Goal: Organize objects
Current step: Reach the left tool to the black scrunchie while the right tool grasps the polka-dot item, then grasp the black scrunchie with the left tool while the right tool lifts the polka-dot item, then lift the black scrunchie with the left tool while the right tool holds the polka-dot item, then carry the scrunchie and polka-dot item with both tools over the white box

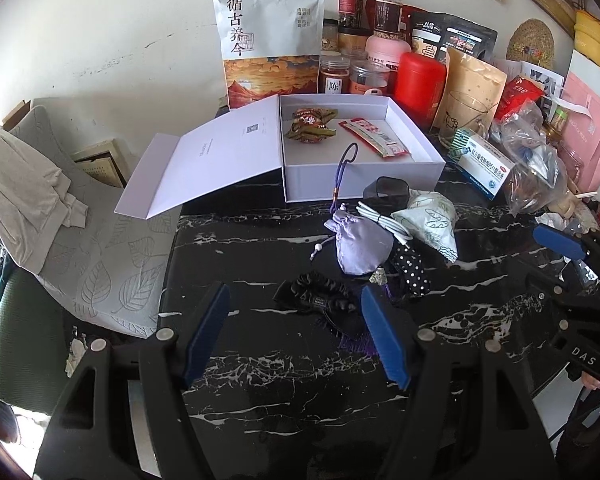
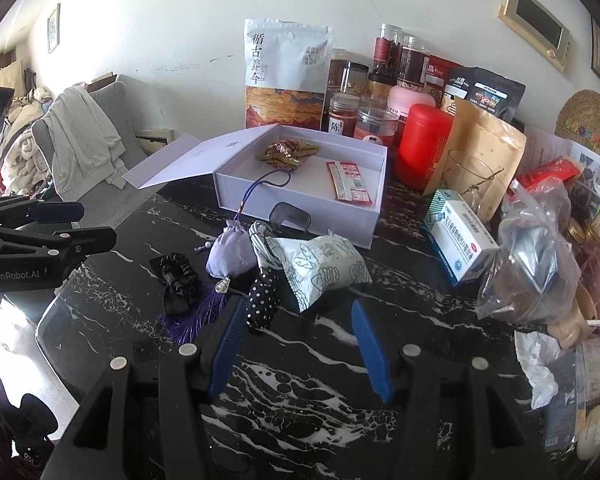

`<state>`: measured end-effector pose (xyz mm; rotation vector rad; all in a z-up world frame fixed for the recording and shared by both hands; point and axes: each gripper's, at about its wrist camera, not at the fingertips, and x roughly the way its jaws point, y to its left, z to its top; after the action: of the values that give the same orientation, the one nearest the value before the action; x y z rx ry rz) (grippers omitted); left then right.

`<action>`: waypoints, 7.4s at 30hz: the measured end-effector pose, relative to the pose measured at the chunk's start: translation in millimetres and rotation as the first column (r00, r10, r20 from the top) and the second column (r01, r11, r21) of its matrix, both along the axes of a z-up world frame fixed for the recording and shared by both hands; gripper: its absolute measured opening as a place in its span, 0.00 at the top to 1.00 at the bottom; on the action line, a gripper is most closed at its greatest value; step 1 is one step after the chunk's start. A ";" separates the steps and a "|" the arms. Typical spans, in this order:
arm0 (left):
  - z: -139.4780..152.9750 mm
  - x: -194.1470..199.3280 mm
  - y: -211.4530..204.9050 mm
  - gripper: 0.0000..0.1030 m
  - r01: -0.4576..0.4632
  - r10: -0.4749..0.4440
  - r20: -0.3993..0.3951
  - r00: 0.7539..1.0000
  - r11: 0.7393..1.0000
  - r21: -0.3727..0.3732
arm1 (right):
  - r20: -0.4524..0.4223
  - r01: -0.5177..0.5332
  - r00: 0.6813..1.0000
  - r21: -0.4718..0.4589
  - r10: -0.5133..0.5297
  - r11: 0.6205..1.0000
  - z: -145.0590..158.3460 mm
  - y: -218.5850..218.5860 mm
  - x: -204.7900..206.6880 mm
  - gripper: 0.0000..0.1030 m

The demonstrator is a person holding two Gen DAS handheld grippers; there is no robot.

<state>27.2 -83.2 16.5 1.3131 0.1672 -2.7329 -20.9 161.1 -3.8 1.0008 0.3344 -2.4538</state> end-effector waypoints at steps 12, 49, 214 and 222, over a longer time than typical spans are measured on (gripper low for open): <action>-40.8 -1.3 -5.7 0.35 -0.004 0.001 0.035 0.999 0.998 0.069 | 0.077 -0.005 0.997 -0.030 0.008 1.000 -32.5 -6.1 -8.3 0.46; -120.5 -79.3 -11.1 0.53 -0.028 0.013 0.142 0.990 0.994 0.104 | 0.227 -0.086 0.970 -0.018 0.088 0.996 -89.8 -39.9 -67.7 0.86; -17.3 -305.5 -4.5 0.80 0.141 -0.141 0.001 0.990 0.990 0.016 | -0.045 -0.075 0.996 -0.086 0.071 0.994 18.3 -33.7 -254.3 0.85; -16.5 -341.5 -12.4 0.80 0.120 -0.120 -0.018 0.993 0.993 -0.013 | -0.056 -0.076 0.996 -0.097 0.071 0.992 24.5 -47.0 -284.9 0.85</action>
<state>-314.2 -95.6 0.1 1.3363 0.0753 -2.8412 -305.8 114.1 20.7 0.8692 0.2594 -2.4079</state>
